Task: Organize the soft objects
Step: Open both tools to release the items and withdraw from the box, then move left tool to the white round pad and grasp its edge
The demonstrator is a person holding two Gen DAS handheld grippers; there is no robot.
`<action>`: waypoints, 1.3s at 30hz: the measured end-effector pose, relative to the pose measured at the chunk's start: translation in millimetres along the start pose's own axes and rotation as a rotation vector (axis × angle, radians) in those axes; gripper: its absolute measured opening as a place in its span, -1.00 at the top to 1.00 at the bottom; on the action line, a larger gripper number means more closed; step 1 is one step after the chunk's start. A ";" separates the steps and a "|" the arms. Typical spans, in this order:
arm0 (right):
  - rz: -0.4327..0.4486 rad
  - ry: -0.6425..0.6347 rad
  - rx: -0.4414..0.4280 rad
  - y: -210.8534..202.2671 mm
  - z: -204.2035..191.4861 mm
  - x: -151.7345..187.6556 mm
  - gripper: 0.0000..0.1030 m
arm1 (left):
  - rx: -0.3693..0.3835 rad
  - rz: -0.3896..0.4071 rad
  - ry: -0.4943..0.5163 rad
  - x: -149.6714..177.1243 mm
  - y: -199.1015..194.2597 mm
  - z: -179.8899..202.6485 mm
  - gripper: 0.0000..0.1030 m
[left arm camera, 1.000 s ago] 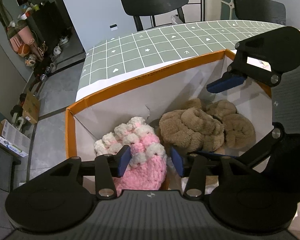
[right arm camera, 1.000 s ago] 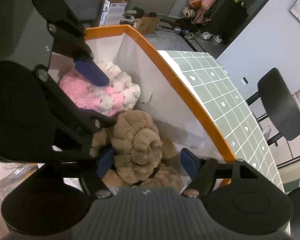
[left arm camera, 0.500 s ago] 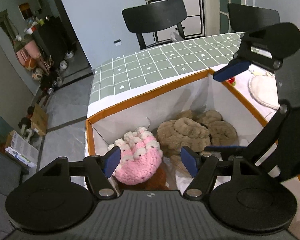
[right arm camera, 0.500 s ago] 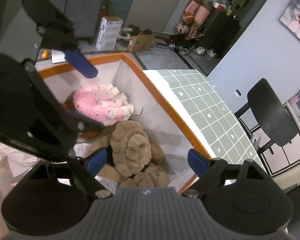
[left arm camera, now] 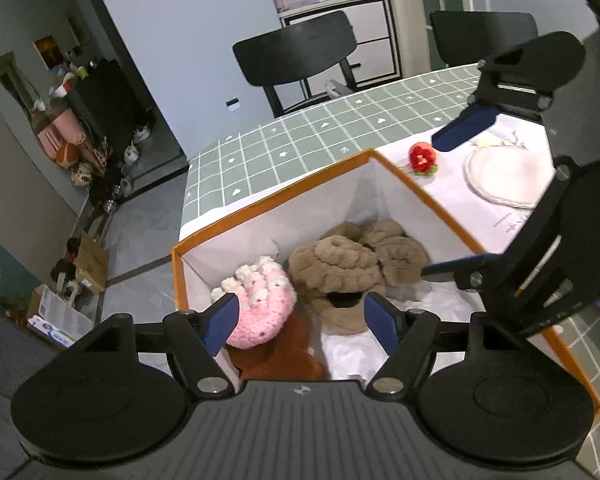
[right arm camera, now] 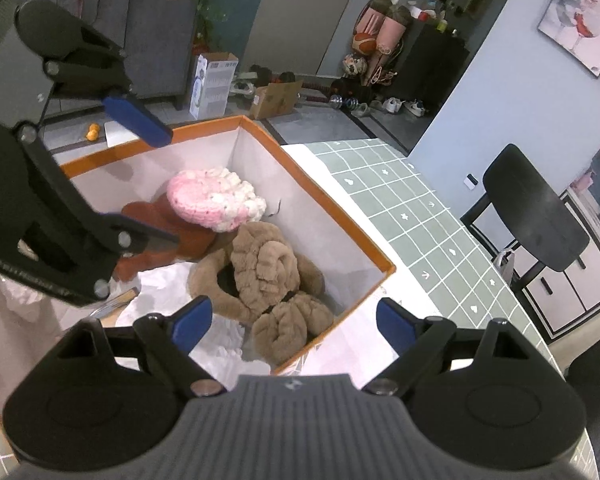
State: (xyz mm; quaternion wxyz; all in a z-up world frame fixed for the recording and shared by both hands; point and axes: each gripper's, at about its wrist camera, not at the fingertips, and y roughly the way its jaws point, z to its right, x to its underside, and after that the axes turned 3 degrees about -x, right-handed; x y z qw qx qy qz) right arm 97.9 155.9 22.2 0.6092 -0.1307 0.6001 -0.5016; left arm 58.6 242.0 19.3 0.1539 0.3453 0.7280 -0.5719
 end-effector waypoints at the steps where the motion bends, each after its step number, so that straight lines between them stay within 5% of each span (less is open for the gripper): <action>1: 0.006 0.004 0.000 -3.4 0.0 1.8 -0.70 | 0.004 0.005 0.002 0.6 -3.9 2.6 -0.62; 24: 0.040 0.162 0.016 -85.4 16.3 92.0 -0.70 | 0.124 0.120 0.012 -3.5 -39.7 75.8 -0.67; 39: 0.119 0.381 0.038 -131.9 61.4 192.0 -0.71 | 0.256 0.127 0.012 -18.0 -24.1 131.7 -0.67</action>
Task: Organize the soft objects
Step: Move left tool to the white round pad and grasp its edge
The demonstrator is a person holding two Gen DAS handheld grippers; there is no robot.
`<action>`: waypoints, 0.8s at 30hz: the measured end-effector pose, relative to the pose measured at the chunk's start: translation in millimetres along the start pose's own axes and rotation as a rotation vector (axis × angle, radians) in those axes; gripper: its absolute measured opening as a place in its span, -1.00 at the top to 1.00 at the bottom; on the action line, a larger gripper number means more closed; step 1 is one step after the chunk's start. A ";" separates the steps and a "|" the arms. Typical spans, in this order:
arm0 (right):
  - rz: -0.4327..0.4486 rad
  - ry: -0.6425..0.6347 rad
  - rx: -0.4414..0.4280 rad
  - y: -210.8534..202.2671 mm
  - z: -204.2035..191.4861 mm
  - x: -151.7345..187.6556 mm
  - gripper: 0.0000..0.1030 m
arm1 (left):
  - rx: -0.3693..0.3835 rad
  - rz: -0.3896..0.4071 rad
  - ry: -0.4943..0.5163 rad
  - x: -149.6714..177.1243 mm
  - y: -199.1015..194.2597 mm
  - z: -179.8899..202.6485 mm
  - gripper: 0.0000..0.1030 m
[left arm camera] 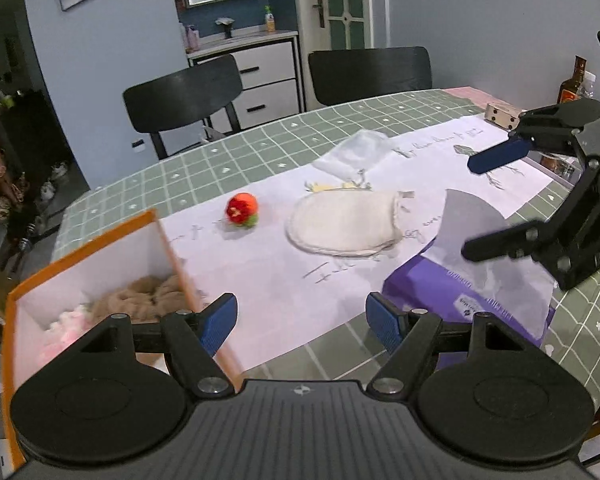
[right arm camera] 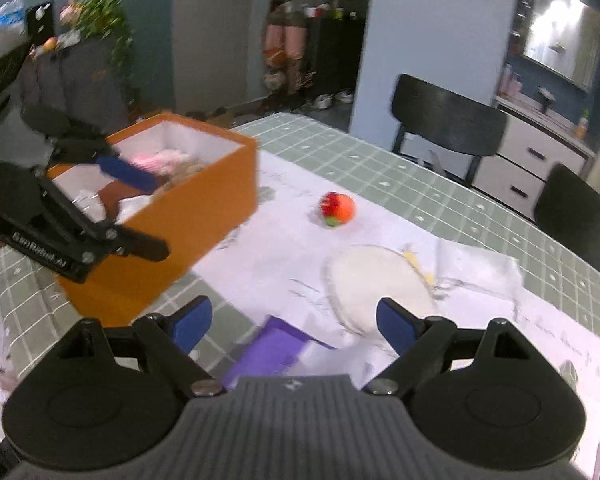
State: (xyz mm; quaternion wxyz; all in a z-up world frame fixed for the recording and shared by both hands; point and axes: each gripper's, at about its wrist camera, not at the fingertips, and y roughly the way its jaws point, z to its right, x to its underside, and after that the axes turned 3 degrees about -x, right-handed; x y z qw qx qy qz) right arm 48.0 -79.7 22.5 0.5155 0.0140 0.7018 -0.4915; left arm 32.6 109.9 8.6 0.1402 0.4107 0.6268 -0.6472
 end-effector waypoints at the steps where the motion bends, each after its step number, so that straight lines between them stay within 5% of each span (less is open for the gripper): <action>1: 0.008 0.014 0.014 -0.4 6.9 3.0 -0.71 | 0.004 0.000 -0.002 -1.5 2.6 2.7 -0.67; 13: 0.060 0.179 0.098 -21.1 60.1 36.1 -0.75 | 0.094 0.014 -0.028 -12.6 23.0 36.7 -0.67; 24: 0.137 0.354 0.223 -48.2 104.5 49.3 -0.78 | 0.120 -0.029 0.108 -76.2 68.5 70.5 -0.68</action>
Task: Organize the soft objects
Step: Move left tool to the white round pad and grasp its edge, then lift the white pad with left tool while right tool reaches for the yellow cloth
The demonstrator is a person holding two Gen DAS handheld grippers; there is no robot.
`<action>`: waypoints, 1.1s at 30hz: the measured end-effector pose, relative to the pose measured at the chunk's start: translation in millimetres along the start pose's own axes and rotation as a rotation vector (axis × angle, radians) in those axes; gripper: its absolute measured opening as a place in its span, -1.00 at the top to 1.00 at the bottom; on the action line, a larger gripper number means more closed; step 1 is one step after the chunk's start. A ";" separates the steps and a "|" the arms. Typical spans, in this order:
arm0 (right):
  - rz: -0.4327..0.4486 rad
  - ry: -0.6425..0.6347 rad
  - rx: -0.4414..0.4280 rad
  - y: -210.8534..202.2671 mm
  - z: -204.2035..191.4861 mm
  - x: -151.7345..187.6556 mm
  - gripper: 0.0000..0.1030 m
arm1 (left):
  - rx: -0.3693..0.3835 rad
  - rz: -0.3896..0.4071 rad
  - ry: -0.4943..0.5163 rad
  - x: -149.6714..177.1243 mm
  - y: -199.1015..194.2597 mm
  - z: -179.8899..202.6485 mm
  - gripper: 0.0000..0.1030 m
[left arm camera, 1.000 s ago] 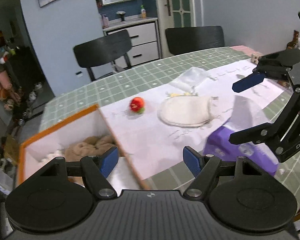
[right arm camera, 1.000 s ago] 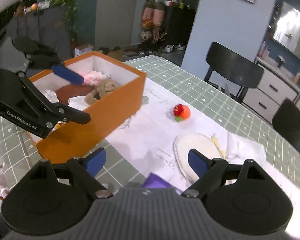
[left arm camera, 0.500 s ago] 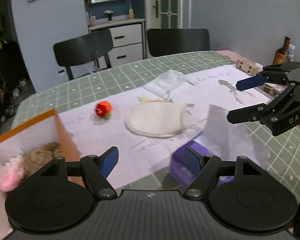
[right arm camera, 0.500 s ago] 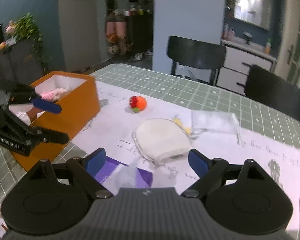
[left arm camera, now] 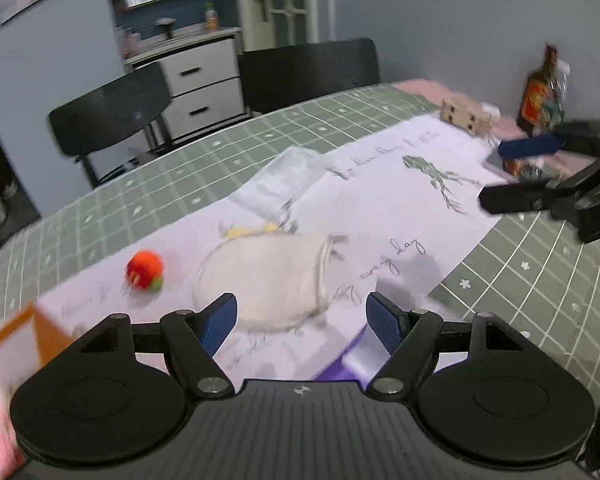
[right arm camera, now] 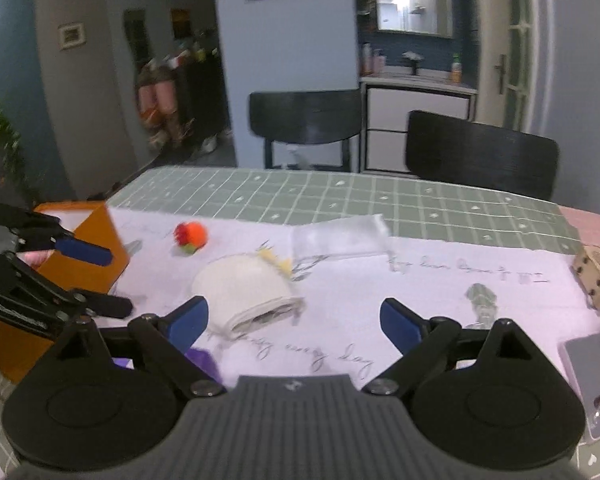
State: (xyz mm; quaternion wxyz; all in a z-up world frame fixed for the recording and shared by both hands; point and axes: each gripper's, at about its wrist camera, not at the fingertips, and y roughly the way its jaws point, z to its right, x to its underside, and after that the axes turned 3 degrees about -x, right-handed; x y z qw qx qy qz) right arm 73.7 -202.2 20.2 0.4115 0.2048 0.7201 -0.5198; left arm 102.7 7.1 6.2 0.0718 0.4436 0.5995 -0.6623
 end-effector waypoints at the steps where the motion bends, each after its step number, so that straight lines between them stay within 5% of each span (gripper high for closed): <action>1: 0.014 0.015 0.009 -2.6 4.2 -1.2 -0.79 | 0.002 -0.011 0.025 -6.7 7.5 3.6 -0.68; 11: 0.053 0.138 0.054 -11.1 38.1 3.0 -0.80 | -0.017 -0.248 0.185 -42.0 107.0 32.1 -0.49; 20: 0.031 0.107 0.024 -11.2 34.3 12.6 -0.80 | -0.113 -0.350 0.273 -39.8 153.8 44.8 -0.48; 21: 0.024 0.102 0.022 -9.6 33.5 14.1 -0.80 | -0.120 -0.357 0.275 -37.7 156.4 43.9 -0.36; 24: 0.004 0.097 0.016 -4.2 33.0 18.7 -0.80 | -0.125 -0.372 0.252 -36.1 158.9 38.4 0.55; 26: -0.004 0.093 0.017 -1.6 32.4 21.3 -0.80 | -0.093 -0.354 0.213 -36.6 153.5 32.4 0.92; 33: -0.024 0.078 0.023 6.9 29.4 26.2 -0.80 | -0.088 -0.235 0.099 -41.3 107.5 7.2 0.92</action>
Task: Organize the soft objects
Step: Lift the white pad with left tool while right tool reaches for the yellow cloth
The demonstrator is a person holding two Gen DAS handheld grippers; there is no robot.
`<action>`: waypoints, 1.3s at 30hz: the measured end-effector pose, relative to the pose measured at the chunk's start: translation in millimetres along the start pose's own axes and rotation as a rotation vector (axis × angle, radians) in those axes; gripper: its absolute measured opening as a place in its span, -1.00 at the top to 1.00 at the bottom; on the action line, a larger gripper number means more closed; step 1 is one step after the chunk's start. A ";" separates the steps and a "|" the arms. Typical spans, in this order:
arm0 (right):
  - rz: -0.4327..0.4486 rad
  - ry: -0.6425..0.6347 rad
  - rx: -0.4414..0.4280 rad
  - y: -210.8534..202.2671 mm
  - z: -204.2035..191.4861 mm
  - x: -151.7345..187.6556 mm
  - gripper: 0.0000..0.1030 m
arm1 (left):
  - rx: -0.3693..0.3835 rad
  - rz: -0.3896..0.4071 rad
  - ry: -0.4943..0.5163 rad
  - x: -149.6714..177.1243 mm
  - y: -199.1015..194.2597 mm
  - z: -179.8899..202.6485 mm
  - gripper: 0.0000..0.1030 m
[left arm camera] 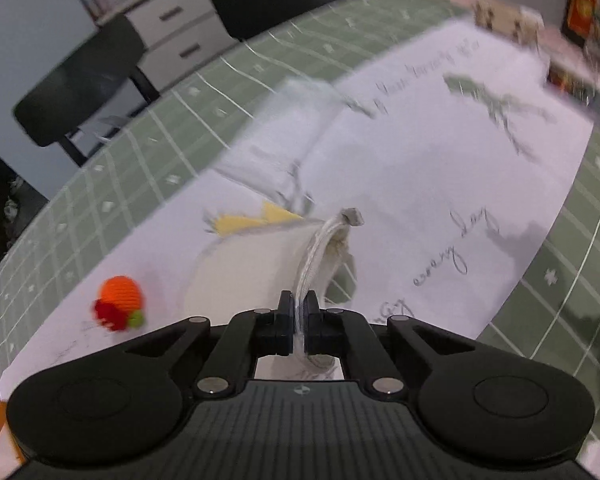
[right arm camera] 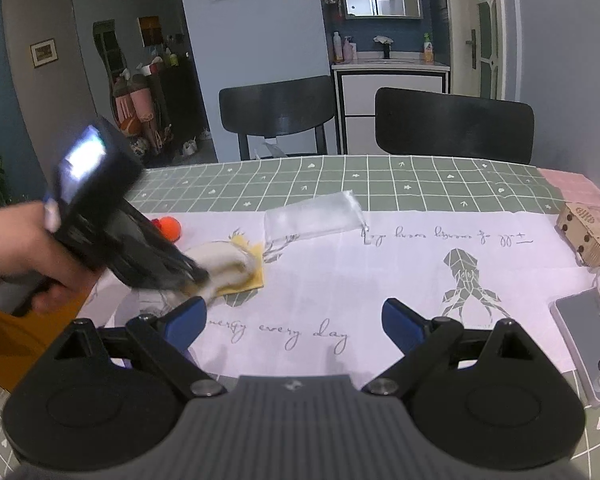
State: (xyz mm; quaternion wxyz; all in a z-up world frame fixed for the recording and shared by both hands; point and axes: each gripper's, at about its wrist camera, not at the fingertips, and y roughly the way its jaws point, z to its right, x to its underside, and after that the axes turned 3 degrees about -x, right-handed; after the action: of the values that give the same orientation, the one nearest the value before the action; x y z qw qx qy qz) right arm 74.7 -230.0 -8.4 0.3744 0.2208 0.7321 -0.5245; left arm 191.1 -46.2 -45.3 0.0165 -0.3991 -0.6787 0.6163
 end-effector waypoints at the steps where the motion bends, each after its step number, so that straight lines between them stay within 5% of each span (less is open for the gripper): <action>1: -0.002 -0.003 0.001 1.0 -0.1 0.8 -0.80 | -0.001 0.022 -0.019 2.1 -8.9 -6.0 0.92; 8: -0.037 -0.013 -0.001 13.2 -1.4 6.7 -0.80 | 0.026 0.207 -0.228 35.5 -69.5 -54.6 0.92; 12: -0.054 -0.033 0.014 21.4 -7.5 6.4 -0.80 | 0.088 0.255 -0.325 66.0 -86.6 -76.2 0.92; 17: -0.091 -0.042 -0.024 46.4 -18.2 -12.3 -0.81 | 0.064 0.308 -0.421 88.7 -101.3 -98.6 0.93; 27: -0.388 -0.171 -0.235 157.1 -65.3 -65.5 -0.81 | 0.046 0.377 -0.451 106.0 -136.8 -120.3 0.94; 31: -0.463 -0.273 -0.158 198.9 -88.1 -72.3 -0.82 | 0.043 0.392 -0.435 110.5 -144.9 -115.8 0.94; 39: -0.553 -0.190 -0.104 255.3 -89.8 -72.2 -0.82 | 0.039 0.389 -0.432 116.7 -145.7 -116.9 0.93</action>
State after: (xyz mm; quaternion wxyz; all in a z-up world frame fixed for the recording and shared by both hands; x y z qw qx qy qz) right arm 274.0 -51.2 -90.8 0.2948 -0.0568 0.7521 -0.5866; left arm 95.8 127.0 51.7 -0.2396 -0.3808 -0.5652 0.6915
